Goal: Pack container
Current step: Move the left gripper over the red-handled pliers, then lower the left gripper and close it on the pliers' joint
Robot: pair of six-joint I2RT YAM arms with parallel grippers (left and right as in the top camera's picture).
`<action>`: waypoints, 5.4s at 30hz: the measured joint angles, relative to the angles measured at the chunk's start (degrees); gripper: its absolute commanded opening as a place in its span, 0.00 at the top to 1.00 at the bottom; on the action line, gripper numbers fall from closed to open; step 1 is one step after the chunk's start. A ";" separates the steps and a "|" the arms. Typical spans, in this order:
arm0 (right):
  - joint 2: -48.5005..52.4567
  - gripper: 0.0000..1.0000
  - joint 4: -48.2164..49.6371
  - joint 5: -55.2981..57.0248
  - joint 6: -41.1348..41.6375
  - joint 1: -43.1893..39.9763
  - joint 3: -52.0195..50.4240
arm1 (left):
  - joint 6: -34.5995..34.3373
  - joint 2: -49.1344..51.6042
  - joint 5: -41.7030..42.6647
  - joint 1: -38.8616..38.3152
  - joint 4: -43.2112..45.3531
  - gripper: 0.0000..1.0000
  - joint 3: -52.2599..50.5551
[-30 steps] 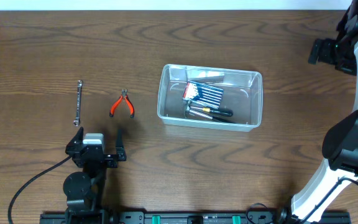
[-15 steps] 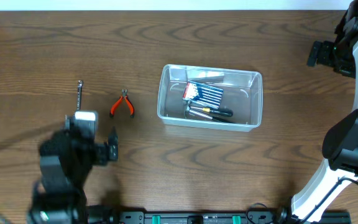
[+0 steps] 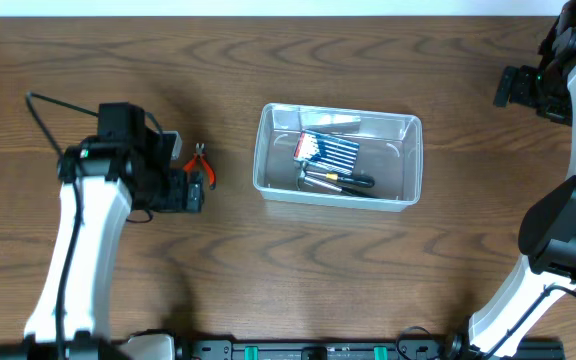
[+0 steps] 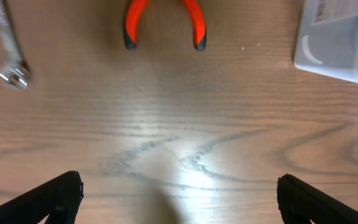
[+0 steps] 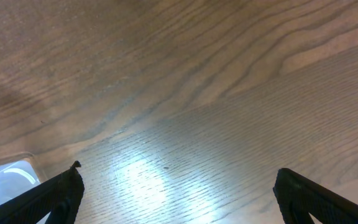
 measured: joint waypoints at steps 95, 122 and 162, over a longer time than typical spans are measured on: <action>0.00 0.01 0.00 0.00 0.00 0.00 0.00 | -27.04 25.16 -7.61 -8.50 23.87 0.02 6.10; 0.00 0.01 0.02 0.00 0.00 0.00 0.00 | -27.17 31.43 -11.89 -10.58 16.26 0.02 13.53; 0.00 0.01 0.00 0.00 0.00 0.00 0.00 | -34.49 34.18 -8.83 -9.88 14.78 0.02 13.55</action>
